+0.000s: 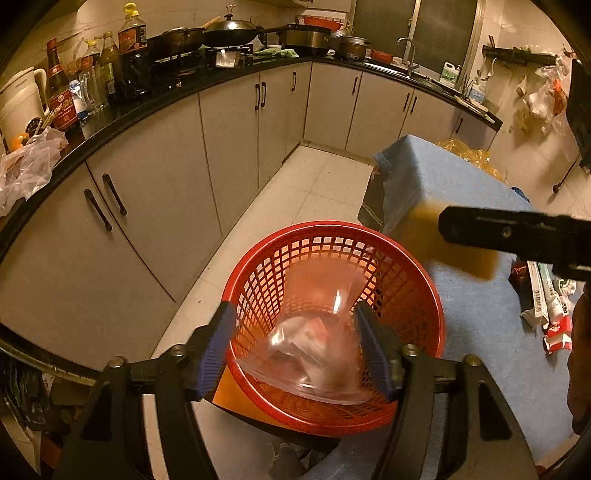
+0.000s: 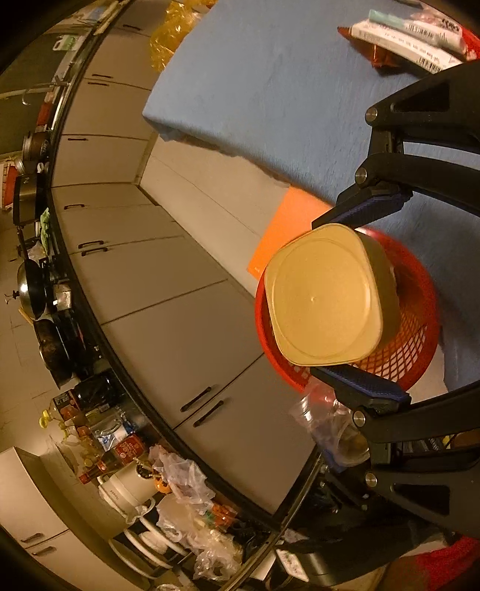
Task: Collect trash
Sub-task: 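Open the right tool to drop the tan container into the basket, then move both open tools back over the pile on the table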
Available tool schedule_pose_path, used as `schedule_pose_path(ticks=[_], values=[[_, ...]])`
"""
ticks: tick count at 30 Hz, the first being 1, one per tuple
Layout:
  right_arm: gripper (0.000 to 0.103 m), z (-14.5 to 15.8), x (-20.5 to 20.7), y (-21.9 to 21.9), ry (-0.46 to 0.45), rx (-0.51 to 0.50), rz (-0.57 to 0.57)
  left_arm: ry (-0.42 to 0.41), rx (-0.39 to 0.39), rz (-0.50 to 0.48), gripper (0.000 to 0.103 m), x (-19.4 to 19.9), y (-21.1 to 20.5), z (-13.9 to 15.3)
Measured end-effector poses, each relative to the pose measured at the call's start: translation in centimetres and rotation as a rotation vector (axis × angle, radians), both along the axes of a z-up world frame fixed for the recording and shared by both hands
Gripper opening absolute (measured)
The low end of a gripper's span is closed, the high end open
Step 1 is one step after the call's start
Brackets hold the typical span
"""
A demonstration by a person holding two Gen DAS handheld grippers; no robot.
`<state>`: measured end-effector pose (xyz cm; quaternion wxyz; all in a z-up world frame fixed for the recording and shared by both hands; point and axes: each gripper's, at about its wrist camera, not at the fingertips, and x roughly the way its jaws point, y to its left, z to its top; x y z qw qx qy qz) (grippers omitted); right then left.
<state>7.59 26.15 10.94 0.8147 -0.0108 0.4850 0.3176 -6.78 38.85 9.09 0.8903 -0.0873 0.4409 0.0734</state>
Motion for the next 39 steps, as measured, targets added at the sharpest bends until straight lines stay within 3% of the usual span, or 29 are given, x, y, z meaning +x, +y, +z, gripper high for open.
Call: schedule_pose_path(ticks=[2,9,16,26,39], values=[[0.078,0.2,0.1,0.1,-0.011,0.006,-0.007,-0.009,-0.003,0.011,0.075,-0.1,0.2,0.2],[0.08,2.2,-0.3,-1.7,-0.048,0.047,-0.038,-0.02,-0.016,0.024,0.076,-0.5,-0.1,1.0],[0.08,2.8,-2.7,-6.3,-0.055,0.05,-0.093,-0.033,-0.022,-0.037,0.076,-1.0,-3.3,2.1],[0.08,0.1,-7.5,-17.5,0.016,0.021,-0.25,-0.009,-0.011,-0.202,0.076,-0.9,-12.0,2.4],[0.08,-0.8,-11.0,-32.7,0.067,0.016,-0.517,0.036,-0.032,-0.404,0.076,0.9,-23.7,2.2]])
